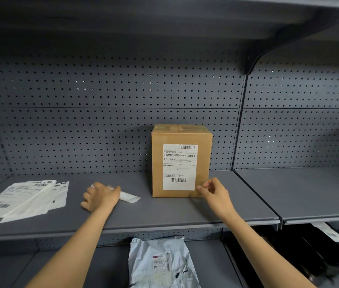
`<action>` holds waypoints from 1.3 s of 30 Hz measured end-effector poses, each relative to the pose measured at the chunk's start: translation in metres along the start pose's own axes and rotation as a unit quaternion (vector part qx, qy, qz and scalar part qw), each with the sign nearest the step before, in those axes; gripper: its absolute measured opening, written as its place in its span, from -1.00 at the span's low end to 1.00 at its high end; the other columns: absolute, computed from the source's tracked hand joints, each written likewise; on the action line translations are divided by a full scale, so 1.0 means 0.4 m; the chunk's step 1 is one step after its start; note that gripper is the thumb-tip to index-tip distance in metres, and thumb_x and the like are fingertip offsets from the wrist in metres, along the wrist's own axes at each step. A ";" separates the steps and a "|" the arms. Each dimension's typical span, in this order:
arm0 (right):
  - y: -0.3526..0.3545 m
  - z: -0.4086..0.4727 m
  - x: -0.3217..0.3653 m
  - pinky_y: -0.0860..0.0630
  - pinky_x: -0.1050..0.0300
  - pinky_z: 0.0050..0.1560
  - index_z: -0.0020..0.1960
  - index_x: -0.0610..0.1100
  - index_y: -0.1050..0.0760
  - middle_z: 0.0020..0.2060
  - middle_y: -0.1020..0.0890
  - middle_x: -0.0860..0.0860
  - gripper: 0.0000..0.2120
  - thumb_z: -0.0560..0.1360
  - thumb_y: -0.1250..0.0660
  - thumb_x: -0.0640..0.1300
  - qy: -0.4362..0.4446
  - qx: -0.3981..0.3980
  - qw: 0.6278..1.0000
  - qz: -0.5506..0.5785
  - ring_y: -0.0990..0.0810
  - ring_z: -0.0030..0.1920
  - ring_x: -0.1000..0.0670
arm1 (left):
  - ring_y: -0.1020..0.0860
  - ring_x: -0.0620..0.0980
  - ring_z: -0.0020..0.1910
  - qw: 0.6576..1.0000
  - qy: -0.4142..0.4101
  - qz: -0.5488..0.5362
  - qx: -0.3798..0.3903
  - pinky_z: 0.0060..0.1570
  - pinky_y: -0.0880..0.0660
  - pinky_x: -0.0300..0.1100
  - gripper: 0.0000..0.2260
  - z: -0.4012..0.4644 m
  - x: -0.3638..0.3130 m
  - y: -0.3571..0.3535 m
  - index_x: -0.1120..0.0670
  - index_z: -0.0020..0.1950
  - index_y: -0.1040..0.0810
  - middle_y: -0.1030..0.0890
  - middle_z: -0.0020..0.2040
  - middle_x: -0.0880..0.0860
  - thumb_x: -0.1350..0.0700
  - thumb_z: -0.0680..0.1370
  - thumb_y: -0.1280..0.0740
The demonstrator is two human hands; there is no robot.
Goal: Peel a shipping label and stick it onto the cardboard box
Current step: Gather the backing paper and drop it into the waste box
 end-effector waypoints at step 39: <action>-0.410 -0.334 0.256 -0.45 0.17 -0.17 -0.18 -0.05 -0.43 -0.28 -0.55 -0.04 -0.87 0.48 -0.27 -0.26 0.053 0.360 0.918 0.161 -0.55 -0.23 -0.02 | -0.59 -0.02 -0.20 0.866 -0.010 -0.500 -0.017 -0.34 -0.57 -0.31 -0.88 -0.314 0.346 0.328 0.19 0.04 -0.47 -0.60 -0.13 0.10 0.27 0.52 -0.24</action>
Point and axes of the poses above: each hand's wrist, its own z-axis towards the middle knuckle, its own y-axis out of the back of the hand, x = y × z, the point moved 6 cm from there along z, towards the middle knuckle
